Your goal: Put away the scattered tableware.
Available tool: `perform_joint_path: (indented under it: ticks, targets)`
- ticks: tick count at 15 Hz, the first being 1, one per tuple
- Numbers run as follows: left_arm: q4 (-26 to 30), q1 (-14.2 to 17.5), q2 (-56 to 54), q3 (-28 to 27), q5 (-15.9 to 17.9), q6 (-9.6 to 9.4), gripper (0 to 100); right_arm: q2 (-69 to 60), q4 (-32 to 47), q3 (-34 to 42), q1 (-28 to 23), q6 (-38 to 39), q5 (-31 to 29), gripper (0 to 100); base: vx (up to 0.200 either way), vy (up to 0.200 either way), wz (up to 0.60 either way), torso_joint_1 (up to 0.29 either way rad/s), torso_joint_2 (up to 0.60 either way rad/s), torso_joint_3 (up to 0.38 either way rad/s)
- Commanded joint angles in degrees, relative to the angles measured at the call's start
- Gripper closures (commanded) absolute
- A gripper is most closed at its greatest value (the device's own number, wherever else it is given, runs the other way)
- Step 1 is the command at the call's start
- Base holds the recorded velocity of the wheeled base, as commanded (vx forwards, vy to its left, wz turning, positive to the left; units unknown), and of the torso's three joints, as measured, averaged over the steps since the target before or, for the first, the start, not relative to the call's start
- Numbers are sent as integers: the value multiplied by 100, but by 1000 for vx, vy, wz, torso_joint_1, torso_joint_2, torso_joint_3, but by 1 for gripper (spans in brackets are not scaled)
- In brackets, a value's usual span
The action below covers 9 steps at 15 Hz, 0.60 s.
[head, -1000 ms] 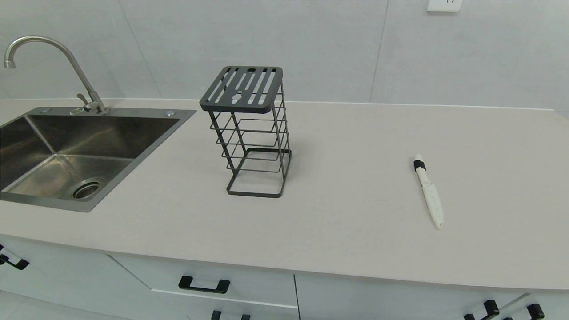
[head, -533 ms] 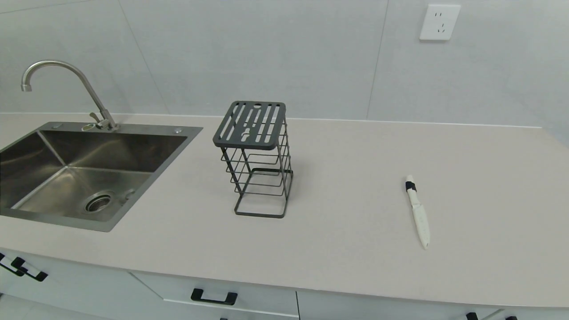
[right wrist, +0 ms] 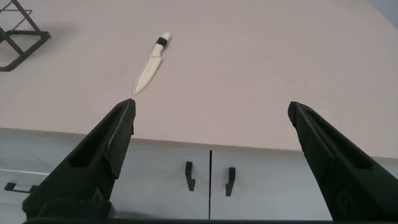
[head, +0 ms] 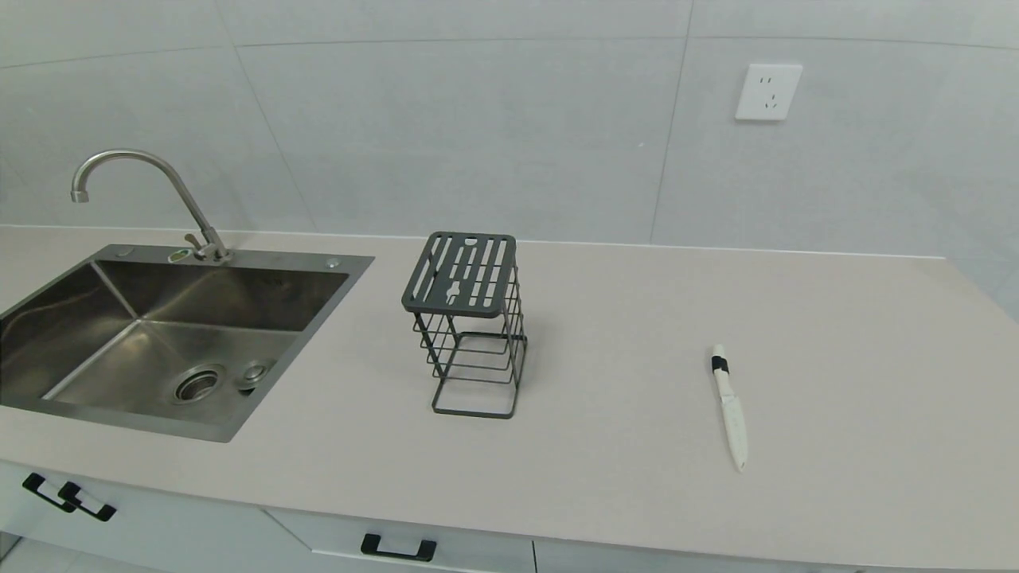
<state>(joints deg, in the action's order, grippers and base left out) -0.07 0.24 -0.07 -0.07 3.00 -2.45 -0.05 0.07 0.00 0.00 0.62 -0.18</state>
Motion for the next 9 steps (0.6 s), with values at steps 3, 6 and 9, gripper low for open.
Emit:
perform_joint_path:
  ticks: [3, 6, 9]
  targets:
    - [-1, 2, 7, -1, -1, -1, 0, 5, 1, 0, 0, -9, 1, 0, 0, 0, 0, 0, 0, 0]
    - [-1, 2, 7, 7, -1, -1, 0, 5, 1, 0, 0, -9, 1, 0, 0, 0, 0, 0, 0, 0]
    - [-1, 2, 7, 7, -1, -1, 0, 5, 1, 0, 0, -9, 1, 0, 0, 0, 0, 0, 0, 0]
